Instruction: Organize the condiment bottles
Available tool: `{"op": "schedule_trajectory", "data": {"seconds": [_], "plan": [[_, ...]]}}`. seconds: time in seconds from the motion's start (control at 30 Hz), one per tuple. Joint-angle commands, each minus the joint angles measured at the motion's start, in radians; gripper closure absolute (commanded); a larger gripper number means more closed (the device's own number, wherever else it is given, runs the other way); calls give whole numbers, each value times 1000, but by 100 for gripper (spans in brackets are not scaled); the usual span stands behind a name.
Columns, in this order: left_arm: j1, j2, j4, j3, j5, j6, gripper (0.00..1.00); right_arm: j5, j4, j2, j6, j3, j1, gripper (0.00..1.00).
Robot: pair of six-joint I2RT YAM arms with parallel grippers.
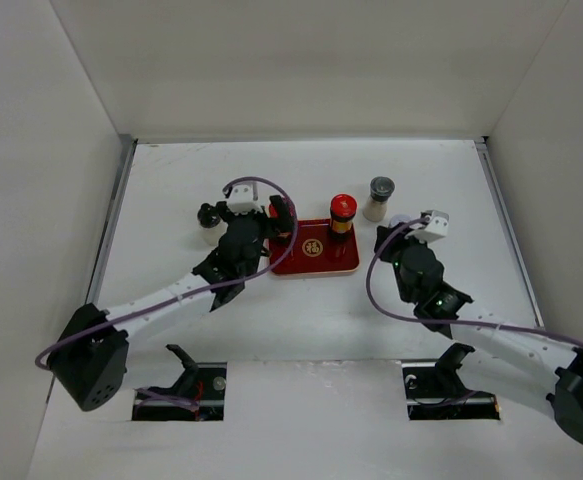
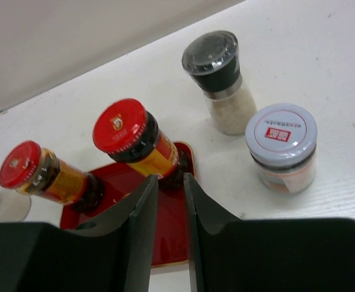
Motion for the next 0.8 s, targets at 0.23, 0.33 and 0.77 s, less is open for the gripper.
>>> {"op": "schedule_trajectory", "data": {"seconds": [0.23, 0.33, 0.77], "plan": [[78, -137, 206, -285, 20, -121, 7, 36, -44, 247, -114, 312, -92, 26], [92, -169, 253, -345, 38, -144, 7, 15, -94, 353, -171, 419, -159, 11], [114, -179, 279, -380, 86, -170, 7, -195, -338, 692, -183, 708, -333, 0]]}}
